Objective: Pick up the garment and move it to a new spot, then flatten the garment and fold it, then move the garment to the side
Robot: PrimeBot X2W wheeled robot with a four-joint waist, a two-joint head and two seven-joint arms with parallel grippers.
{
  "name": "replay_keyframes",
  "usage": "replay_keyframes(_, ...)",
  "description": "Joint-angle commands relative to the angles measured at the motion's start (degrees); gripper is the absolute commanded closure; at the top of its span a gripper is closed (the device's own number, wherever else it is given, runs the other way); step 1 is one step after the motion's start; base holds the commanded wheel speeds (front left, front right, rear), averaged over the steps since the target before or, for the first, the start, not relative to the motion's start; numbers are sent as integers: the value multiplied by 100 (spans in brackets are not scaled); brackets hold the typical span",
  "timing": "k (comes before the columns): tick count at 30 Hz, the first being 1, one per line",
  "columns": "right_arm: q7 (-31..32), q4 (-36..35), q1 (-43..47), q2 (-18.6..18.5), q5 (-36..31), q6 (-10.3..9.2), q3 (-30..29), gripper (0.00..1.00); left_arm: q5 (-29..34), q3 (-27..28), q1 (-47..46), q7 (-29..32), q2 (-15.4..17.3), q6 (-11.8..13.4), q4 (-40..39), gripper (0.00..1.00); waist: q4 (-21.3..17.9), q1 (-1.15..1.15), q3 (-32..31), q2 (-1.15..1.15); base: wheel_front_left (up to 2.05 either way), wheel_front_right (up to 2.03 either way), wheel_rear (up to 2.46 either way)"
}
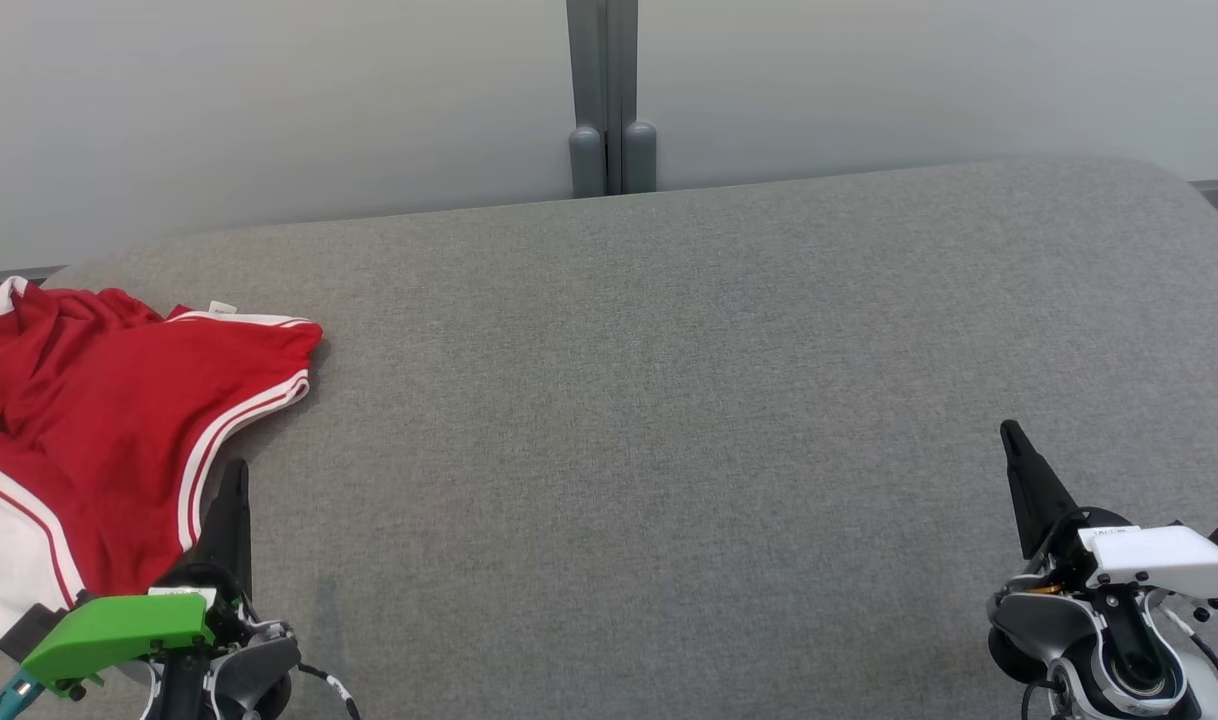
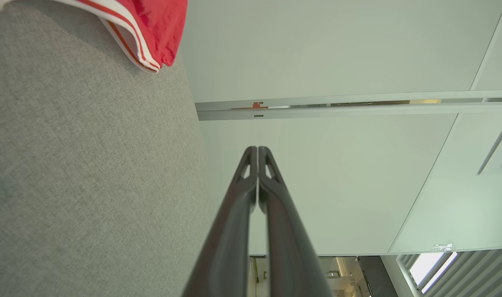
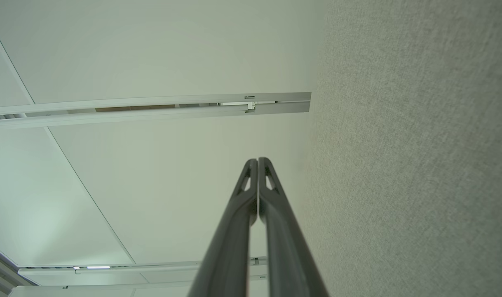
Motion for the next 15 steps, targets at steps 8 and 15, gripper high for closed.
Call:
replay_keyframes(8, -135, 28, 45, 3, -138, 0, 56, 0, 68, -76, 58, -136, -6, 1, -24, 0, 4, 0, 0, 0, 0, 0, 0)
replay_keyframes(15, -336, -23, 60, -7, -945, 0, 73, 0, 483, -173, 125, -338, 14, 1, -87, 0, 12, 0, -1, 0, 0, 0, 0)
